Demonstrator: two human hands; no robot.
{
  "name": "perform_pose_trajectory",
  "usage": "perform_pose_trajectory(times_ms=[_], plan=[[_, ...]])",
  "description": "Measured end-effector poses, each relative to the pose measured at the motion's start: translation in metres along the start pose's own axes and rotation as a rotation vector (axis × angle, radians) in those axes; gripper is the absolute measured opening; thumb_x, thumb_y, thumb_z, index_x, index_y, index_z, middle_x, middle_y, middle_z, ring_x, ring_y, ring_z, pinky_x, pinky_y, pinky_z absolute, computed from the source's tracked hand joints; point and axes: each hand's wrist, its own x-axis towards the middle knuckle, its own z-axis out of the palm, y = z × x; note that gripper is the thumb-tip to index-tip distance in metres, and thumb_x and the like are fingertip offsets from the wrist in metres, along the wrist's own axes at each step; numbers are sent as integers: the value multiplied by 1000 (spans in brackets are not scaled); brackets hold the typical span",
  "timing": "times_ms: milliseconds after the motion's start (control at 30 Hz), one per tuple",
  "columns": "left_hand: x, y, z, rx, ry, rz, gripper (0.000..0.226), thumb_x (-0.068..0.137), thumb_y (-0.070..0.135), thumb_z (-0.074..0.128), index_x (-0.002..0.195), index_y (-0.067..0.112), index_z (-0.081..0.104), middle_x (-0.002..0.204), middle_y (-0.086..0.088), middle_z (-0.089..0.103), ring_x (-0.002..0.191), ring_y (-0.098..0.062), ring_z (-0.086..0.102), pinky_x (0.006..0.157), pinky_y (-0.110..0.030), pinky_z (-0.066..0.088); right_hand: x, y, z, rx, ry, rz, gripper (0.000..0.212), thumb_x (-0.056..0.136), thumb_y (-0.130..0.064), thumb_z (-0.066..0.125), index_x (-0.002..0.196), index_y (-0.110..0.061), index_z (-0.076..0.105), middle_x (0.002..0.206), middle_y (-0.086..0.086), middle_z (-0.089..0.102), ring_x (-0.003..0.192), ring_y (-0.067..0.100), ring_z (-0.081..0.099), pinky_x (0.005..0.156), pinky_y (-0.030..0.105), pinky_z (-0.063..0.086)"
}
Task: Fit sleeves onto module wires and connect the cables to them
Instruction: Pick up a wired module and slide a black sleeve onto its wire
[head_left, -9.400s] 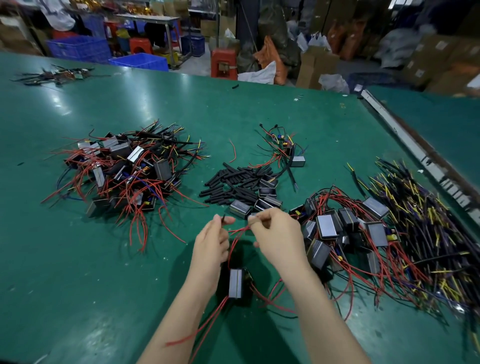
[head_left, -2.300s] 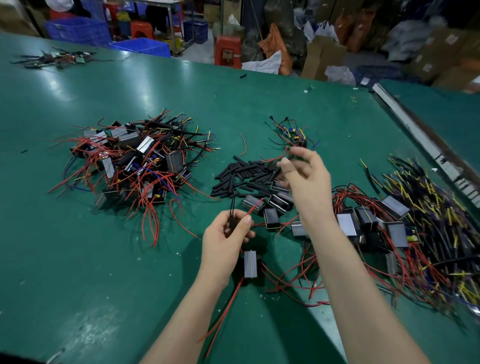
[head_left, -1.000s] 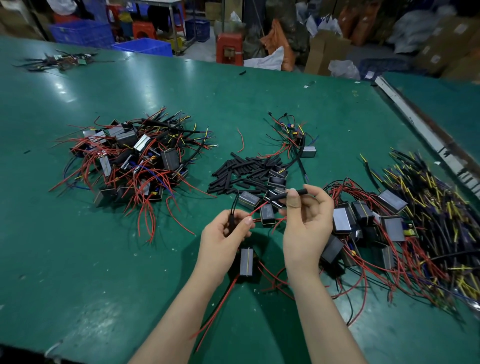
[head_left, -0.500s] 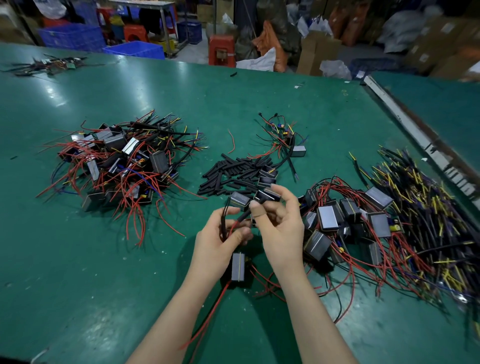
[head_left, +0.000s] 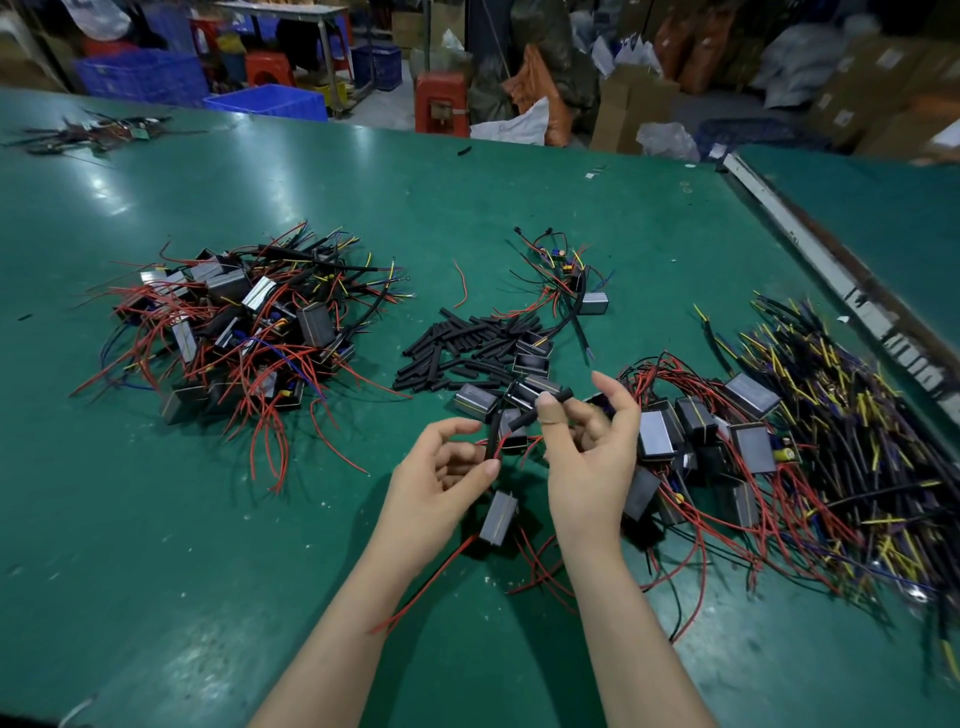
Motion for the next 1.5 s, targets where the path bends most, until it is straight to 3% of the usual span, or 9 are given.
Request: perform_pose_trajectory(times_ms=[133,400,600,700,800,1067,1367,1433,1500], plan=[[2,-2,0,1,32,4,39,78,0,73,103,25,55,70,11,66,70,-1,62,71,-14,48,0,-1,0,-26,-80,50,37,84,-22,72,109,-35,49,83,-7,63,67,6,51,62,16,44],[4,-4,-2,43,94,38,38,77,3,74,98,27,55,67,11,65,66,-2,61,66,-12,46,3,1,-4,-123,-250,178,24,84,-22,73,101,-28,58,85,-11,70,86,6,64,83,29,48],[3,-1,-1,13,85,32,35,71,21,76,100,27,57,73,11,68,68,-1,61,67,-12,47,5,0,-4,-95,-368,213,11,86,-13,70,91,-23,68,79,-12,71,79,2,64,76,18,51],[3,-1,-2,1,85,17,33,72,24,75,99,26,56,79,9,72,72,-2,63,68,-14,49,-2,1,-2,-156,-446,198,10,89,-18,67,91,-27,69,78,-13,70,69,-1,59,63,16,48],[3,-1,-3,37,106,12,31,78,13,75,98,26,56,77,8,72,68,-2,61,67,-16,48,-6,0,0,-137,-392,198,16,94,-28,60,86,-34,73,74,-15,66,61,-1,51,57,14,44],[-2,6,2,78,-51,13,19,78,5,73,87,20,65,69,16,67,64,5,57,65,-10,45,-1,-19,2,-68,-149,90,21,96,-18,57,91,-31,72,85,-5,70,57,-1,49,58,13,40],[3,23,17,-126,-115,-4,22,94,14,46,106,11,65,103,-3,71,96,-9,65,89,-18,48,-12,-34,-8,-176,-232,100,17,96,-14,56,93,-17,72,69,-4,60,51,-2,51,50,12,40],[3,24,24,-192,-131,-31,26,97,16,41,106,10,65,103,-10,72,94,-17,67,86,-23,52,-9,-40,-14,-223,-231,118,18,97,-18,55,89,-19,70,65,-8,59,52,-1,52,50,12,42],[1,21,31,-222,-120,-62,27,99,17,40,102,14,67,95,-8,74,87,-15,70,76,-20,54,-2,-48,-25,-240,-205,161,15,98,-20,53,104,-18,66,74,-9,62,58,6,55,51,16,45]])
